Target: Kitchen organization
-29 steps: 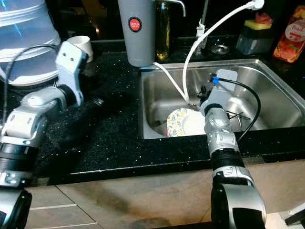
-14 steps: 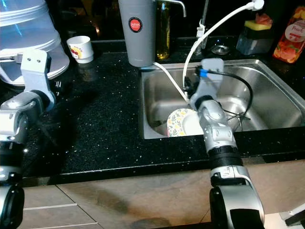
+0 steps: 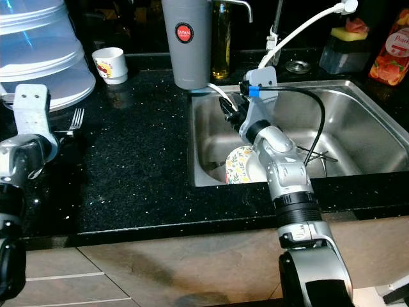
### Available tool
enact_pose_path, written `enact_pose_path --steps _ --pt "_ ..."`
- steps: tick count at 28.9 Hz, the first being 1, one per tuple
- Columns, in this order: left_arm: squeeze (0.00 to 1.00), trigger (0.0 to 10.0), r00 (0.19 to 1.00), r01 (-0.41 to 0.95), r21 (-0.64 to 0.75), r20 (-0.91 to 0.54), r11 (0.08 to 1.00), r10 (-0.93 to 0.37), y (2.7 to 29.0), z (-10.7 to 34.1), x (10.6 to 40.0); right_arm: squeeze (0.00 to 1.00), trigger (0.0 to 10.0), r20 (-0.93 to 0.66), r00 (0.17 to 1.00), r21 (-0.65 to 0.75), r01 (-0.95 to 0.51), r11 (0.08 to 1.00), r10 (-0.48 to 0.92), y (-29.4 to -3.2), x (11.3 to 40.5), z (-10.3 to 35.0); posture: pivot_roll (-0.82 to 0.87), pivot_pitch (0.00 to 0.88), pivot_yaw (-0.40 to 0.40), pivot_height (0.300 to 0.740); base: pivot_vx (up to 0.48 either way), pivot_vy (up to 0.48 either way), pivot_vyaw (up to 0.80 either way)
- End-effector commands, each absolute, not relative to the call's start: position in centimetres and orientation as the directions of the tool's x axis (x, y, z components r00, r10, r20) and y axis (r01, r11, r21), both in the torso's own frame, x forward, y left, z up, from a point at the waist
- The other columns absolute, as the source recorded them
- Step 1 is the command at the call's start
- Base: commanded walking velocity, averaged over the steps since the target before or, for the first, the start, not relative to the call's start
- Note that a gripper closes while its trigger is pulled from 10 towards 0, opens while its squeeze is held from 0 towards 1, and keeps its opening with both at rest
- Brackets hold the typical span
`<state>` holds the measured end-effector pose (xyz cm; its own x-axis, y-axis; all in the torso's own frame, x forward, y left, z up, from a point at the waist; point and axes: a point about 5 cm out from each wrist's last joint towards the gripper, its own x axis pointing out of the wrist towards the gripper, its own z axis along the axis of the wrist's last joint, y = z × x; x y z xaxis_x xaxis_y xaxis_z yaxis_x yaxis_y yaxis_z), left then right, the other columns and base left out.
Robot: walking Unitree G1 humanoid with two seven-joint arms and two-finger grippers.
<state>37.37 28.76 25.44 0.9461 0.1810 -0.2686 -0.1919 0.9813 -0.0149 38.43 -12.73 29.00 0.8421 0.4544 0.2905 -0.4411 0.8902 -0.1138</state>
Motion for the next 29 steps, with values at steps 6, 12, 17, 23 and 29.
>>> enact_pose_path --steps 6,12,17,23,29 --pt "0.0 10.0 0.931 -0.095 -0.115 -0.361 0.989 0.048 27.2 23.8 37.6 0.0 10.0 0.281 0.837 -0.108 -0.459 0.882 0.47 -12.6 38.2 29.2 0.07 0.138 0.064 0.74 0.0 0.0 0.0" --pt "0.0 10.0 0.911 0.083 -0.091 -0.397 0.992 -0.112 24.5 23.7 37.5 0.0 10.0 0.288 0.842 -0.091 -0.451 0.888 0.457 -12.9 38.2 29.5 0.06 0.138 0.064 0.74 0.0 0.0 0.0" --pt "0.0 0.0 0.899 0.138 -0.088 -0.406 0.986 -0.162 23.6 23.7 37.4 0.0 10.0 0.297 0.844 -0.054 -0.452 0.89 0.446 -13.1 38.2 29.7 0.07 0.139 0.064 0.74 0.0 0.0 0.0" --pt "0.0 0.0 0.895 0.168 -0.088 -0.404 0.982 -0.19 23.5 23.9 37.1 0.0 10.0 0.304 0.847 -0.028 -0.451 0.892 0.437 -13.2 38.2 29.7 0.07 0.134 0.062 0.74 0.0 0.0 0.0" --pt "0.0 0.0 0.89 0.253 -0.111 -0.363 0.961 -0.276 22.2 24.4 36.8 0.0 10.0 0.314 0.852 -0.007 -0.44 0.898 0.42 -13.5 38.2 29.9 0.07 0.129 0.061 0.74 0.0 0.0 0.0"
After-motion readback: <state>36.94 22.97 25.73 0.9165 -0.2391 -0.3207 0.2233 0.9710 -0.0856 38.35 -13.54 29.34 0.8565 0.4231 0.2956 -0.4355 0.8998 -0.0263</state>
